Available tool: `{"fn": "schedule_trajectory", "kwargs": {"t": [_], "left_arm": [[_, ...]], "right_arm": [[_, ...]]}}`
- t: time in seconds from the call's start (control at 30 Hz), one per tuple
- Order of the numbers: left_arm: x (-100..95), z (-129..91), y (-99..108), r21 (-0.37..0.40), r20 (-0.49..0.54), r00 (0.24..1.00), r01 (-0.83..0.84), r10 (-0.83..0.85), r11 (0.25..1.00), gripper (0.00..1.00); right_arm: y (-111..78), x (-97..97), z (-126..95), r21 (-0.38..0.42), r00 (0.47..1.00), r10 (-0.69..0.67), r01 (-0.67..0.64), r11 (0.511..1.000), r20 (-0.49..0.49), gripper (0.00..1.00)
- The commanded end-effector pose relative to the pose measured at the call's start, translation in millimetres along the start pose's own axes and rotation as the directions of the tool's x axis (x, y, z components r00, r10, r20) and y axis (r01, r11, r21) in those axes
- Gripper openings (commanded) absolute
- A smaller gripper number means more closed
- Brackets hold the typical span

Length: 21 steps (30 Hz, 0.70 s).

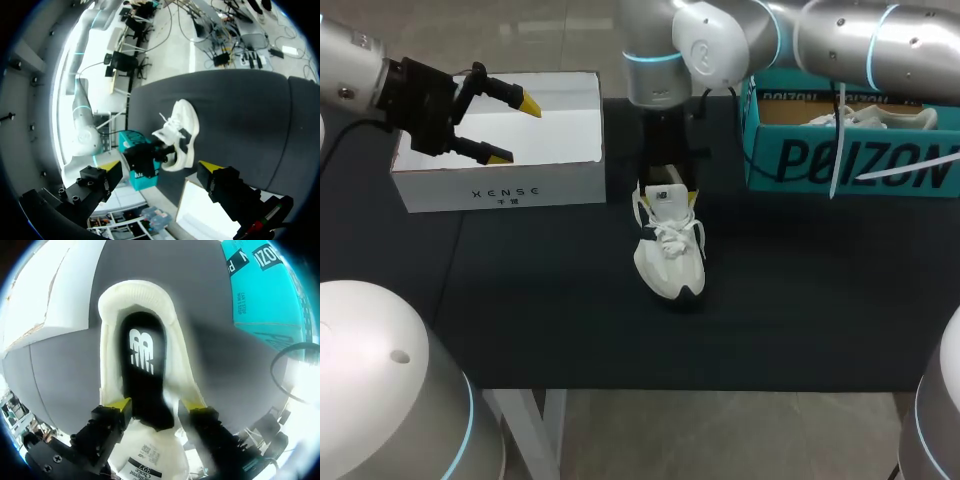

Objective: Take the shoe out of the shoebox, open the shoe tongue, remove and reinsert the insole, then place the shoe into the shoebox

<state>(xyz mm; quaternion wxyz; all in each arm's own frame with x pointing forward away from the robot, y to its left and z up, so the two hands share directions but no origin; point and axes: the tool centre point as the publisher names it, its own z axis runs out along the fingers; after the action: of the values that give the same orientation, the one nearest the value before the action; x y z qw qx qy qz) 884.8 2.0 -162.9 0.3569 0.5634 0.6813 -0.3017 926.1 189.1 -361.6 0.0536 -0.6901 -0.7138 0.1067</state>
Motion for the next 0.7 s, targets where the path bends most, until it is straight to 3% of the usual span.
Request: {"fn": "schedule_trajectory", "kwargs": {"t": [0.03, 0.43, 0.7], "left_arm": [[-0.4, 0.0, 0.2, 0.000, -0.004, 1.000, 0.000, 0.000, 1.000, 1.00], [-0.4, 0.0, 0.2, 0.000, -0.004, 1.000, 0.000, 0.000, 1.000, 1.00], [-0.4, 0.0, 0.2, 0.000, -0.004, 1.000, 0.000, 0.000, 1.000, 1.00]], "right_arm": [[-0.8, -0.3, 0.6, -0.007, 1.000, -0.004, 0.004, 1.000, -0.005, 1.00], [-9.4, 2.1, -13.4, -0.032, 1.000, -0.008, 0.008, 0.999, 0.005, 1.00], [-21.5, -6.5, -19.1, -0.046, 0.999, 0.033, -0.032, 0.998, 0.006, 1.00]]}}
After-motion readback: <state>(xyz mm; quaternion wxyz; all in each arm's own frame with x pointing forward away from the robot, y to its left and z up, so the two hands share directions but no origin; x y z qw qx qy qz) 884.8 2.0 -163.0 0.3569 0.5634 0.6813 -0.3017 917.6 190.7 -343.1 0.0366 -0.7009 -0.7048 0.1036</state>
